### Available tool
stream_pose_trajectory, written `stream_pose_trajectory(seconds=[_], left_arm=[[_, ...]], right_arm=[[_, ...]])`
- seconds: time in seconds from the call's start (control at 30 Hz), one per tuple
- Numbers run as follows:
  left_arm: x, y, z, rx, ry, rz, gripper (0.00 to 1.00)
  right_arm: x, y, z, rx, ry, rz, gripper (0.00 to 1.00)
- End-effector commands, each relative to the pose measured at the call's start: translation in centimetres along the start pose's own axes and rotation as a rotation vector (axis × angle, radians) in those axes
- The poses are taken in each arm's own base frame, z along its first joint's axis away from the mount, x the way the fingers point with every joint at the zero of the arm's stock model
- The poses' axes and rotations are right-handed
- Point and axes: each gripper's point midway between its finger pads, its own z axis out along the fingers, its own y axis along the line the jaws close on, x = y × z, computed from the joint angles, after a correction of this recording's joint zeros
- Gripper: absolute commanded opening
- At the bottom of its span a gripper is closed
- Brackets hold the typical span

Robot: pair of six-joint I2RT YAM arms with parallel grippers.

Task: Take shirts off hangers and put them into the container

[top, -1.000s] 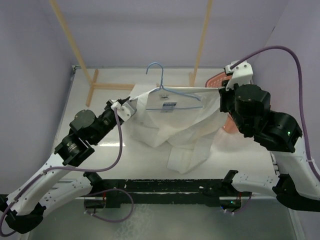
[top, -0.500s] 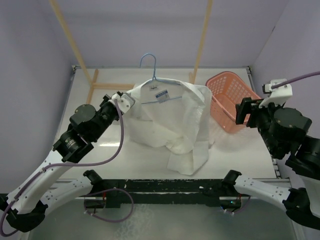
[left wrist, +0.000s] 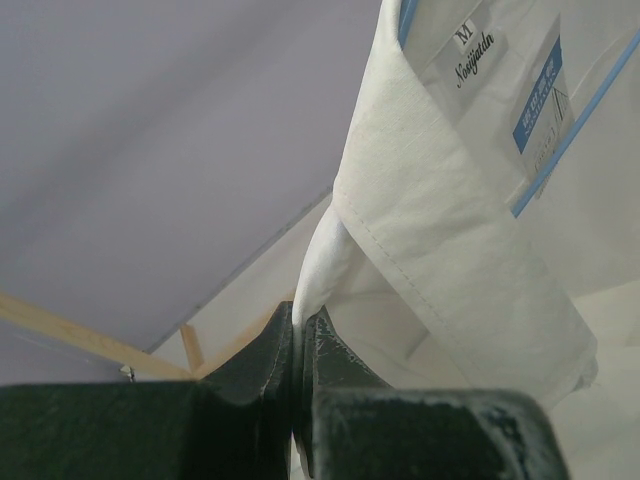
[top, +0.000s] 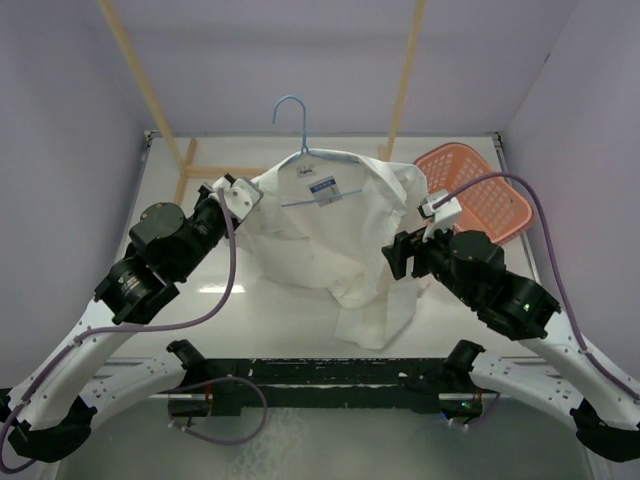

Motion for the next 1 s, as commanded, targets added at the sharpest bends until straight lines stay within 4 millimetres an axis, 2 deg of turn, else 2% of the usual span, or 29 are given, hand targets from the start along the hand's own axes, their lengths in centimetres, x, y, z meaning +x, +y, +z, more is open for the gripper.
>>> stream_pose_trajectory(seconds=[0.0,0.17,0.23,0.3,0.43,0.63,0.67,0.7,0.73,0.77,0.83,0.97], left_arm=[[-3.6,1.8,-1.1,-0.044,-0.108,-0.076,0.0],[-3.4,1.6,-1.2,-0.041,-0.105,-0.086,0.0],[-3.6,1.6,-1.3,-0.038,-0.113,-0.095,0.0],[-3.7,1.5,-1.4,-0.033,-0.118,-0.103,0.0],[-4.1,1.8,-2.0,-0.031,-0.123,-0.112,0.0],[-4.7,2.2,-2.9,-0.036,-0.138,-0.127,0.0],[-4.7,2.2,-2.9,-0.035,-0.138,-0.128,0.0],[-4.6,2.2,-2.9,-0.036,-0.136,-0.127,0.0],[-4.4,2.1,-2.8,-0.036,-0.129,-0.126,0.0],[-4.3,2.1,-2.7,-0.035,-0.124,-0.125,0.0],[-3.7,1.8,-2.6,-0.03,-0.105,-0.119,0.0],[-2.4,1.5,-2.6,-0.03,-0.068,-0.117,0.0]], right_arm=[[-5.6,2.4,-1.0,-0.14,-0.249,0.068,0.75],[-6.1,2.9,-0.9,-0.167,-0.261,0.079,0.73],[-4.5,3.5,0.6,-0.176,-0.227,0.072,0.73],[-4.0,3.7,1.7,-0.163,-0.216,0.081,0.7],[-2.5,2.7,3.9,-0.073,-0.199,0.107,0.63],[-2.2,2.3,4.7,-0.056,-0.293,0.172,0.56],[-2.3,2.2,4.7,-0.054,-0.306,0.181,0.5],[-2.3,2.1,4.8,-0.044,-0.307,0.187,0.35],[-2.3,1.8,4.8,-0.026,-0.302,0.188,0.11],[-2.4,1.3,4.7,0.003,-0.299,0.193,0.0],[-2.5,-0.1,3.9,0.07,-0.283,0.193,0.0],[-5.2,-3.9,-0.4,0.217,-0.344,0.191,0.0]])
